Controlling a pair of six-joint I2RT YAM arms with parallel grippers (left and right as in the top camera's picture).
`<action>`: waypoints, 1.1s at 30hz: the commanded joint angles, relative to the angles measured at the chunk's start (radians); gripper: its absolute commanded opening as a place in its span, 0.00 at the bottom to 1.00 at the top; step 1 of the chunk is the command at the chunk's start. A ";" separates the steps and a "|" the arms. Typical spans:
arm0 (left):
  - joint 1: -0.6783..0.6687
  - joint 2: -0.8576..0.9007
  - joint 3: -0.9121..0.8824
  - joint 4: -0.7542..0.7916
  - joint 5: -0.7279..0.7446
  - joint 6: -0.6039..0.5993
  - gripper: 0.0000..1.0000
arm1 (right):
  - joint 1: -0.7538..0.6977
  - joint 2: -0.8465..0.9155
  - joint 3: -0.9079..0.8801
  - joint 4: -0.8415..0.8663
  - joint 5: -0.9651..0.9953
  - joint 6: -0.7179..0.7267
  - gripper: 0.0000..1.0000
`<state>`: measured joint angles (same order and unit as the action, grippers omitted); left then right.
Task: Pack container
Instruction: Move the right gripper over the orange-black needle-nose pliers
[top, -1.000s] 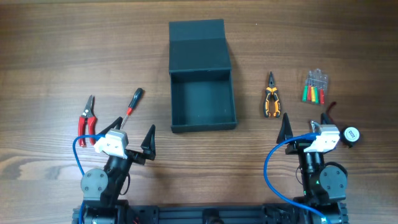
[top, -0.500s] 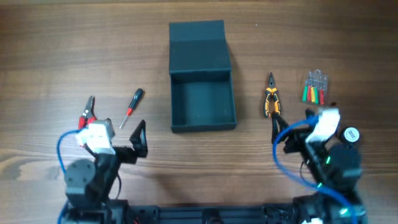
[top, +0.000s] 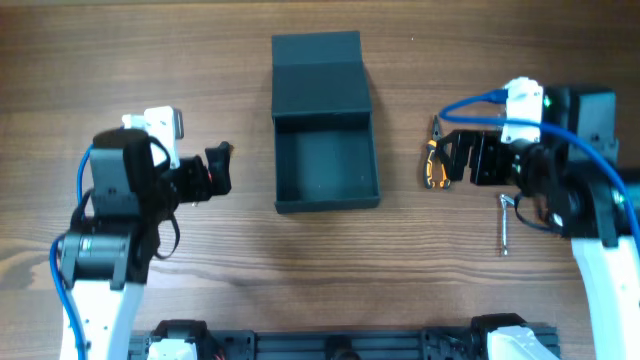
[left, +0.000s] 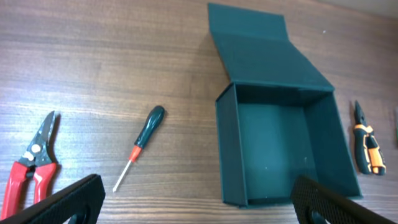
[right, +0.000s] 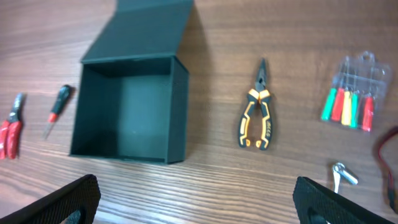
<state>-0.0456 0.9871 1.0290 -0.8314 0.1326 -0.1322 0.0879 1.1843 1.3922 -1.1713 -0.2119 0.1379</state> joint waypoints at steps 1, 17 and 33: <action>0.005 0.045 0.027 -0.024 -0.010 0.016 1.00 | -0.004 0.127 0.023 -0.027 0.096 0.045 1.00; 0.005 0.049 0.027 -0.064 -0.011 0.016 1.00 | -0.004 0.612 0.023 0.150 0.198 -0.080 1.00; 0.005 0.049 0.027 -0.108 -0.011 0.016 1.00 | -0.020 0.776 0.023 0.225 0.211 -0.146 1.00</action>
<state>-0.0456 1.0378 1.0374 -0.9390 0.1276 -0.1326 0.0689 1.9160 1.4033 -0.9550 -0.0170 0.0051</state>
